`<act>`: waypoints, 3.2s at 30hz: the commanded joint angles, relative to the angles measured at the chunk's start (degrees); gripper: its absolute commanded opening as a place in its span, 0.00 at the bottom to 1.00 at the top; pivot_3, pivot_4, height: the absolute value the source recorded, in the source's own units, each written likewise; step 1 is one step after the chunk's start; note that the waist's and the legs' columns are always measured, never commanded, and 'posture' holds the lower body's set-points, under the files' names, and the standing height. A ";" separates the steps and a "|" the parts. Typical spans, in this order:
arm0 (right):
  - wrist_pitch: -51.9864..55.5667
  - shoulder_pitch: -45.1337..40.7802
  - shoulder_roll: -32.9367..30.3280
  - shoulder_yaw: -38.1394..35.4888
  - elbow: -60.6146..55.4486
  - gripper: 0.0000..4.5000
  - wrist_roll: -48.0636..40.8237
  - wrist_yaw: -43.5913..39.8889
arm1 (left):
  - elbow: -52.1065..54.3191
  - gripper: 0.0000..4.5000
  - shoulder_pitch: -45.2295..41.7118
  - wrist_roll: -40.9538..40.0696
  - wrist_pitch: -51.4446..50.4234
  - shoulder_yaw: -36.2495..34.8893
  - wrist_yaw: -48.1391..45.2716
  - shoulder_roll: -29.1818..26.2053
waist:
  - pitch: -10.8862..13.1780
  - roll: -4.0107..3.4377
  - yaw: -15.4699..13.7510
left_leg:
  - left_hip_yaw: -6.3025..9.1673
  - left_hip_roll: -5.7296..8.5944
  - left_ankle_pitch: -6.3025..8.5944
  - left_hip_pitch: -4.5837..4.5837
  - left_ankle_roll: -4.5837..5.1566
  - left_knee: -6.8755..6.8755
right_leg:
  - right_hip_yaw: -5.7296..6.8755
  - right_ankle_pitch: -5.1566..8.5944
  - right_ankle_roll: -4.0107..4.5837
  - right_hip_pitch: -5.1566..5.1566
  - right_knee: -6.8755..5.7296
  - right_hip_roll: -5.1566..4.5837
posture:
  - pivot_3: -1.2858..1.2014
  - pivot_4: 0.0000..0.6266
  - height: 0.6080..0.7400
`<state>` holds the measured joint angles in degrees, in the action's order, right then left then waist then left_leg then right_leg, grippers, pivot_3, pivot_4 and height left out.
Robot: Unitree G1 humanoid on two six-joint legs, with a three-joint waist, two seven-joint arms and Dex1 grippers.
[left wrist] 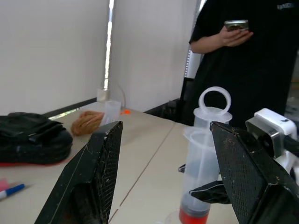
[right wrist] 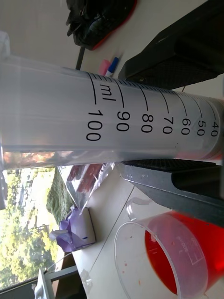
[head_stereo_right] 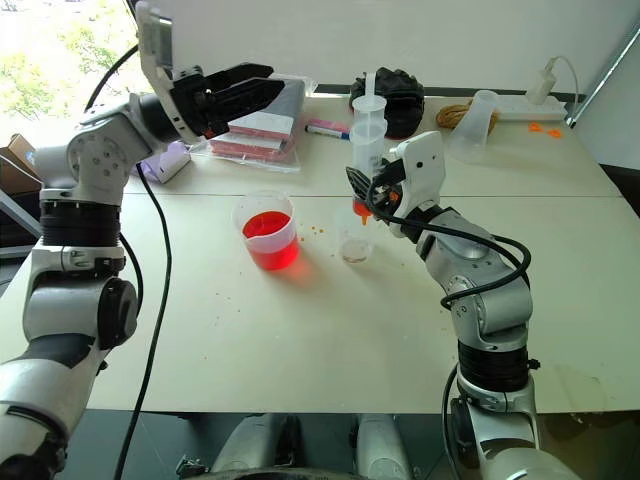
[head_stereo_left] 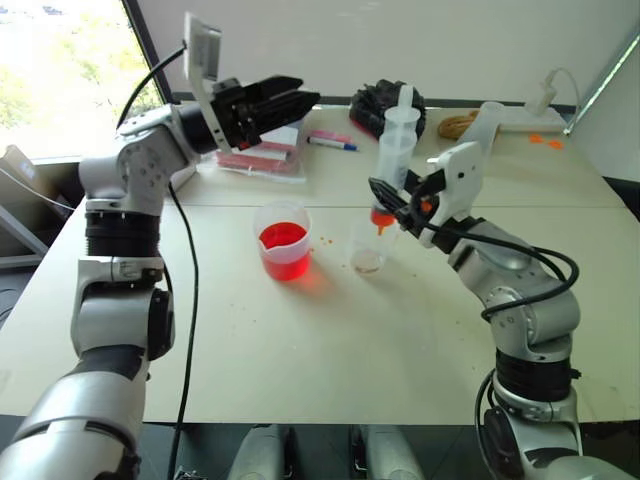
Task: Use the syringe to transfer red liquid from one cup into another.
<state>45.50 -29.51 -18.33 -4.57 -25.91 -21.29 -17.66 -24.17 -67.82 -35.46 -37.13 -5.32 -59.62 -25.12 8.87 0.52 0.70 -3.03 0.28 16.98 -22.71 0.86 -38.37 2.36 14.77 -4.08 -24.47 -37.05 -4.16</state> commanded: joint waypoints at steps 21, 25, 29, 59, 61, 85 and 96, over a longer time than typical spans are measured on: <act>-1.94 -0.39 1.38 2.53 -5.31 0.32 -0.55 1.70 | -11.87 0.69 -9.08 6.86 9.57 2.63 -6.23 10.36 | 0.01 0.01 0.02 | 0.00 -0.02 0.01 0.02 0.02 -0.01 | -0.08 0.01 -0.01 0.00 0.01 0.07 | 0.52 0.24 1.00; -1.97 -0.25 1.05 2.57 -5.25 0.32 -0.49 1.59 | -13.05 0.69 -9.69 7.95 10.55 3.16 -7.03 11.52 | 0.01 0.01 0.02 | 0.00 -0.02 0.01 0.01 0.03 -0.01 | -0.08 0.01 -0.01 0.00 0.01 0.08 | 0.52 0.24 1.00; -2.23 0.05 0.59 2.59 -4.93 0.32 -0.24 1.36 | -14.95 0.69 -10.43 9.19 12.05 3.48 -7.68 12.63 | 0.01 0.02 -0.02 | 0.00 -0.02 0.01 0.02 0.03 -0.01 | -0.07 0.01 -0.01 0.00 0.01 0.08 | 0.52 0.24 1.00; -3.49 0.16 0.16 1.98 -4.06 0.32 0.91 0.71 | -12.46 0.01 -6.91 11.84 9.87 5.75 -11.71 13.73 | 0.01 0.02 0.03 | 0.01 -0.02 0.02 0.01 0.04 -0.02 | -0.08 0.02 -0.02 0.00 0.00 0.10 | 0.52 0.24 1.00; -3.63 0.00 0.11 1.82 -3.81 0.32 1.00 0.66 | -11.71 0.01 -6.18 11.96 9.56 6.04 -11.61 13.74 | 0.01 0.02 0.02 | 0.02 -0.02 0.01 0.00 0.04 -0.02 | -0.08 0.02 -0.02 -0.01 0.00 0.10 | 0.52 0.24 1.00; -3.68 -1.11 -0.71 1.00 -2.97 0.32 0.93 -0.01 | -4.35 0.01 0.70 12.42 5.94 7.42 -10.24 12.77 | 0.01 0.02 0.00 | 0.02 -0.02 0.01 0.00 0.04 -0.07 | -0.09 0.02 -0.02 0.00 0.00 0.09 | 0.52 0.24 1.00; -1.96 -1.54 -1.48 0.83 -2.68 0.32 -0.31 -1.12 | -4.17 0.01 -1.61 9.72 3.87 3.99 -7.71 11.86 | 0.01 0.02 -0.01 | 0.06 -0.09 0.11 -0.21 0.21 -0.66 | -0.08 0.02 -0.02 0.00 -0.07 0.14 | 0.52 0.24 1.00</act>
<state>44.71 -28.37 -19.72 -2.75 -25.73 -20.47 -18.33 -29.27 -67.82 -24.78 -32.41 -0.97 -67.96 -13.09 8.88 0.54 0.69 -2.97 0.19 17.10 -22.92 1.08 -39.06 2.27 14.79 -4.11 -24.47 -37.13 -4.03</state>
